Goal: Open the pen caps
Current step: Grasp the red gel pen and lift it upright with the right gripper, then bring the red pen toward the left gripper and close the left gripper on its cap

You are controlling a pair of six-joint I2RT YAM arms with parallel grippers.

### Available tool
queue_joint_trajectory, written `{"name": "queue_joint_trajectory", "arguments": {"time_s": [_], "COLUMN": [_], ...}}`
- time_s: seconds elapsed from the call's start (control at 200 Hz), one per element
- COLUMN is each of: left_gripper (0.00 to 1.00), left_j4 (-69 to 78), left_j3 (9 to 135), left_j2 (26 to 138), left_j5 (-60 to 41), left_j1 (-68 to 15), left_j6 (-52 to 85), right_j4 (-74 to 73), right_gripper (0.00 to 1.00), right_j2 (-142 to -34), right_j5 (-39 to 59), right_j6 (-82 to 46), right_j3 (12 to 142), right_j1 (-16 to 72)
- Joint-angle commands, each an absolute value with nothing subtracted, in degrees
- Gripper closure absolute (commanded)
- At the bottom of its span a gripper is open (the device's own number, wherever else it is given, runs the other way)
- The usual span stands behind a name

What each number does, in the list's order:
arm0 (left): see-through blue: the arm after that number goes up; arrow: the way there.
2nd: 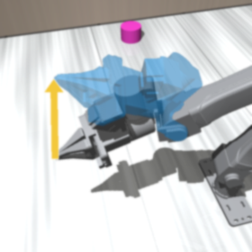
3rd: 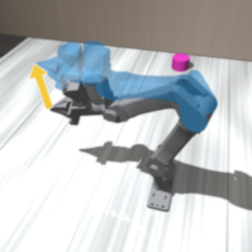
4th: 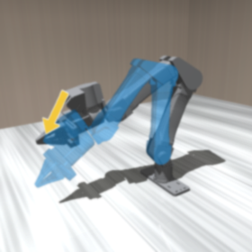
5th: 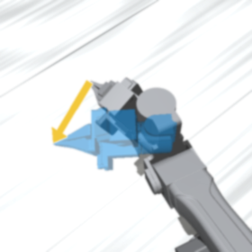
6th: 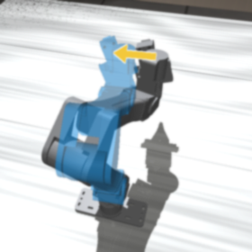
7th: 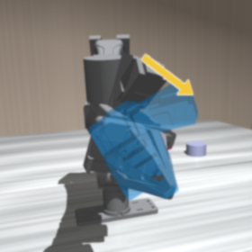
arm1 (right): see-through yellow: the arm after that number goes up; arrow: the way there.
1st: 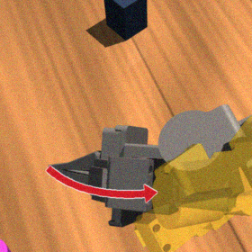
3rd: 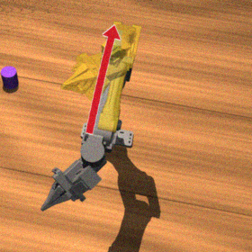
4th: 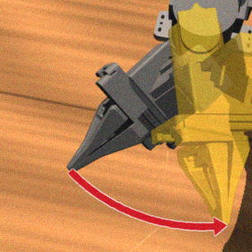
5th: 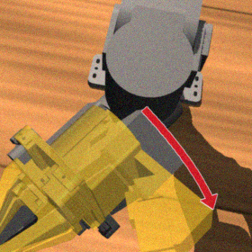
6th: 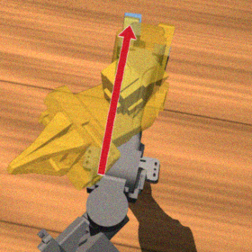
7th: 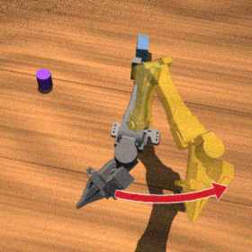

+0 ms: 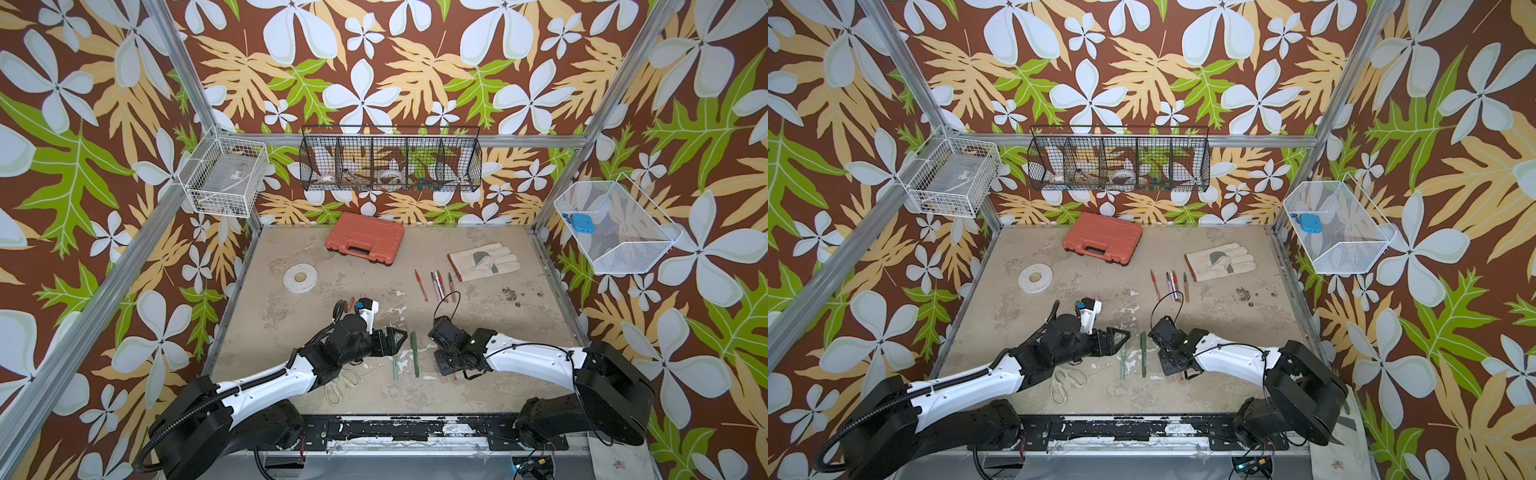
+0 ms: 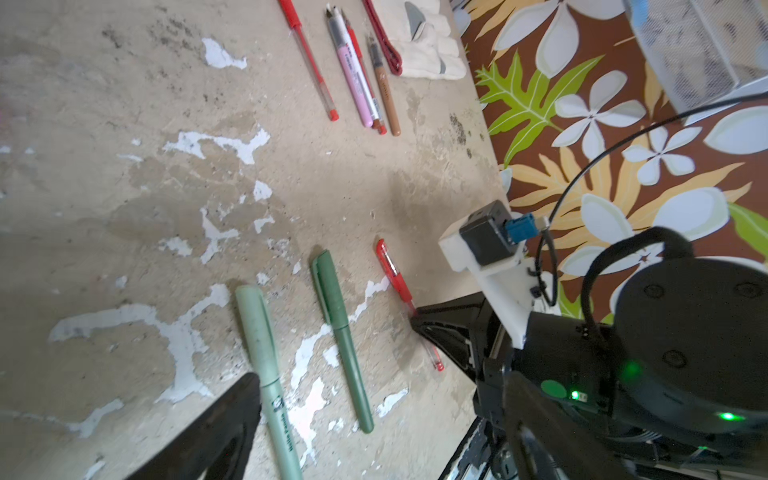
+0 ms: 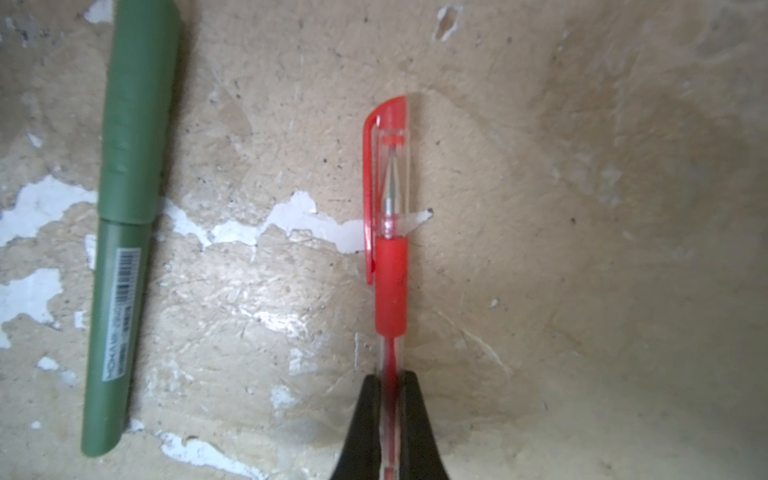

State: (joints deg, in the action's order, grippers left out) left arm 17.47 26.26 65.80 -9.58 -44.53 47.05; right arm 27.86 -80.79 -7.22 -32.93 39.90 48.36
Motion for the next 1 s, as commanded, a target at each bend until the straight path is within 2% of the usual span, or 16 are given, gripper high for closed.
{"name": "queue_joint_trajectory", "arguments": {"time_s": [0.0, 0.21, 0.36, 0.606, 0.826, 0.996], "left_gripper": [0.08, 0.08, 0.09, 0.13, 0.17, 0.23], "left_j4": [28.26, 39.89, 51.80, 56.58, 63.86, 66.39], "left_j3": [26.77, 25.71, 20.26, 15.23, 15.54, 15.89], "left_j2": [66.77, 66.75, 63.39, 56.82, 61.57, 64.56], "left_j5": [-13.32, -19.46, -21.06, -20.98, -28.32, -31.08], "left_j1": [-41.35, -32.92, -32.62, -32.61, -32.78, -33.78], "left_j6": [50.26, 51.32, 48.63, 44.00, 44.78, 41.12], "right_j4": [27.26, 20.54, 8.77, -7.58, -12.74, -14.99], "right_gripper": [0.97, 0.98, 0.98, 0.98, 0.98, 0.98], "right_j2": [-78.76, -73.25, -69.36, -63.89, -60.59, -60.07], "right_j5": [-7.76, -4.75, -1.54, 6.28, 15.07, 16.55], "right_j6": [-32.04, -29.96, -26.54, -18.06, -11.93, -11.45], "right_j3": [42.83, 48.45, 46.03, 37.89, 32.28, 30.70], "right_j1": [48.32, 48.26, 48.25, 48.25, 48.42, 48.34]}}
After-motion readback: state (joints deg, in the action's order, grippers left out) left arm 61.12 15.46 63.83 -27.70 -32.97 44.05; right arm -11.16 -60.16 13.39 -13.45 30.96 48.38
